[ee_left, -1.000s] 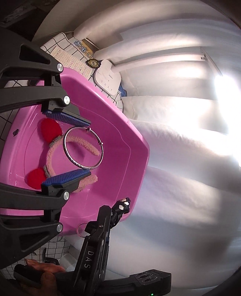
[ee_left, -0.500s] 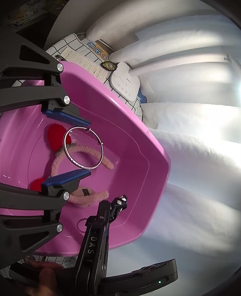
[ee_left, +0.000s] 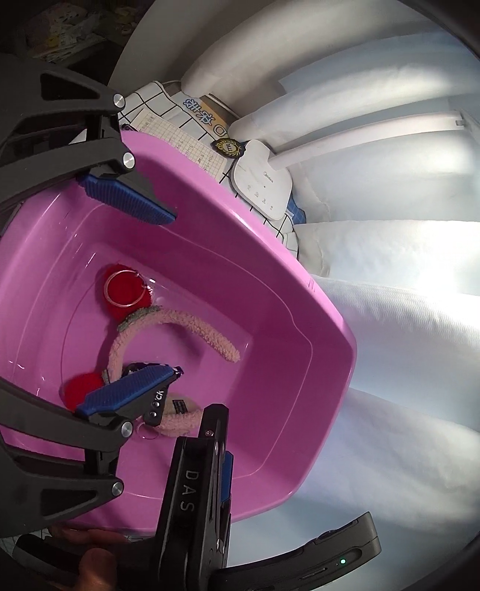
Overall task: Organize jewelry
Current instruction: 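Carry the bangle and black strap over the pink tub and release both, then withdraw both tools from the tub back over the table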
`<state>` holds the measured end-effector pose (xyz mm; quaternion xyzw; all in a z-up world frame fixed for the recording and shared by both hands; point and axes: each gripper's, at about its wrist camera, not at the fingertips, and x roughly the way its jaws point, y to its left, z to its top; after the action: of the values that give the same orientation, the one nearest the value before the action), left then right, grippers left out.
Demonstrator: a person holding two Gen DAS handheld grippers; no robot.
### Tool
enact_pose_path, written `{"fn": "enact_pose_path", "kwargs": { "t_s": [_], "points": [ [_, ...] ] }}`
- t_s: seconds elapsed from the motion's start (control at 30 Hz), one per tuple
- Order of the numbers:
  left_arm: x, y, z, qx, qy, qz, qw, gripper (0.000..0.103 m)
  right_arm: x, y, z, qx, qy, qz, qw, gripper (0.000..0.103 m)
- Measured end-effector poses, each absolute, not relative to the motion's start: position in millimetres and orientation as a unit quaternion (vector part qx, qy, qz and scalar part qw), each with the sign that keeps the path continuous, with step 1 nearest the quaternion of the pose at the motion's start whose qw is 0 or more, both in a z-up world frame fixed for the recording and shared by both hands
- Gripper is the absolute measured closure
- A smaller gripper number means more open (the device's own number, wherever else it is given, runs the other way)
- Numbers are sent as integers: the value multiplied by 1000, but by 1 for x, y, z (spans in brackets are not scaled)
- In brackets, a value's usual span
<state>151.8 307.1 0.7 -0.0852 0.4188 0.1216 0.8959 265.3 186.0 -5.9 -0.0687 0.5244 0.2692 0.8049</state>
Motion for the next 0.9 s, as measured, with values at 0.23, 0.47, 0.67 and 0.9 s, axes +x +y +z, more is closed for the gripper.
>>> {"fn": "enact_pose_path", "kwargs": {
  "t_s": [0.23,0.47,0.67,0.9],
  "points": [
    [144,309,7,-75,409,130,900,16,267,184,-5,-59,530,266,803,41],
    [137,313,8,-80,407,132,900,16,265,185,-1,-57,526,270,804,34],
    [126,315,14,-81,402,129,903,16,259,184,6,-54,518,271,810,25],
    [108,317,27,-83,387,129,909,14,250,177,16,-49,508,274,815,22]
  ]
}}
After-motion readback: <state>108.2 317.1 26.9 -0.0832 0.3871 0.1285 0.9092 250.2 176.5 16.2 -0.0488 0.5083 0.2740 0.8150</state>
